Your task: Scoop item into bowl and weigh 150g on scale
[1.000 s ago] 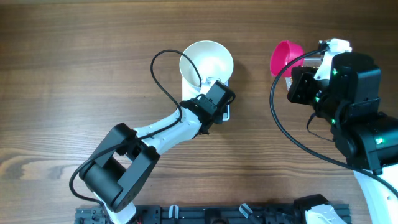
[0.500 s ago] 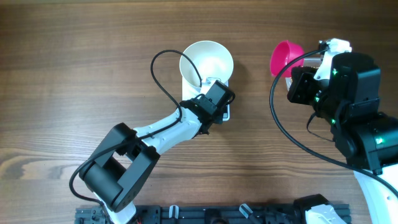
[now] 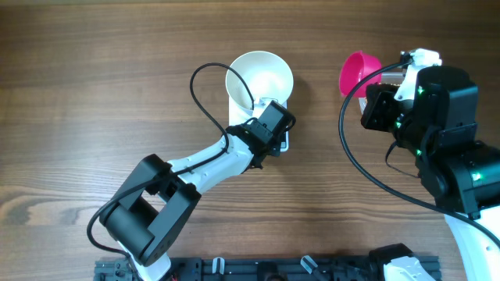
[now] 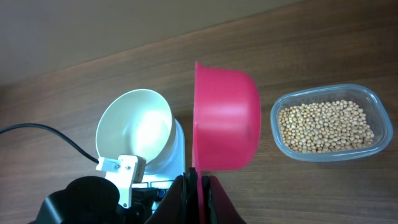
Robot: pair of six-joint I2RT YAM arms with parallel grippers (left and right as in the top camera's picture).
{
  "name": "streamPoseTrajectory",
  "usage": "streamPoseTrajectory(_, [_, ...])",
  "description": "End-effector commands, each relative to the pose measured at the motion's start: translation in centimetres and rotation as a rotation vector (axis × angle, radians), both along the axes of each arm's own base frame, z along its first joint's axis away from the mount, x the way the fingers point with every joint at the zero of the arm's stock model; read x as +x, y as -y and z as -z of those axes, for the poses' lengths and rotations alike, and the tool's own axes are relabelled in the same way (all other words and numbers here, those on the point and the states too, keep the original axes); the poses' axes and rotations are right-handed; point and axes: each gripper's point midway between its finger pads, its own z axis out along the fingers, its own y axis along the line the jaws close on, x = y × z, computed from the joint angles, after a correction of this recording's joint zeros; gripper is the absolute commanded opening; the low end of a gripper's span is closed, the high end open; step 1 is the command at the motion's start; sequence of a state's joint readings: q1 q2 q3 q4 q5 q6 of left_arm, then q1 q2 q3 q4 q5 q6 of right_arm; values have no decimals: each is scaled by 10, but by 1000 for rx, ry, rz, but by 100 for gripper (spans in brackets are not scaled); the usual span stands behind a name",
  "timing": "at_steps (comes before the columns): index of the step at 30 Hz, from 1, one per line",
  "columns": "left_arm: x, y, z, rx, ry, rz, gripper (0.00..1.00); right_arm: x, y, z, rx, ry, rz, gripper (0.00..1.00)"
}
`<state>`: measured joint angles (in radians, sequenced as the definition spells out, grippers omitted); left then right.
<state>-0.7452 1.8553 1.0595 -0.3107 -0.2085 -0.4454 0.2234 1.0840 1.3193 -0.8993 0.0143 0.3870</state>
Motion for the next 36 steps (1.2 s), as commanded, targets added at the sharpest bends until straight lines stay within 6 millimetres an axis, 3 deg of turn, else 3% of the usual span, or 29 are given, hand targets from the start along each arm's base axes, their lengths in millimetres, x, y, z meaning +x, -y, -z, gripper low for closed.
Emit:
streamPoseTrajectory(1, [-19, -8, 41, 72, -103, 34, 4, 1, -2, -8, 0, 16, -19, 4])
streamPoseTrajectory(29, [-26, -24, 50, 148, -137, 20, 4, -1, -1, -5, -2, 3, -19, 4])
streamPoseTrajectory(31, [-19, -17, 27, 109, -93, 19, 4, -1, -1, -5, -2, 3, -19, 4])
streamPoseTrajectory(32, [-13, -11, 5, 75, -55, 20, 4, -1, -1, -5, -2, 3, -19, 4])
streamPoseTrajectory(34, [0, -2, -66, -28, 78, 15, 4, -1, -1, -5, -2, 2, -19, 4])
streamPoseTrajectory(36, [1, -5, -116, -95, 176, 9, 4, -1, -1, -4, -3, -1, -19, 4])
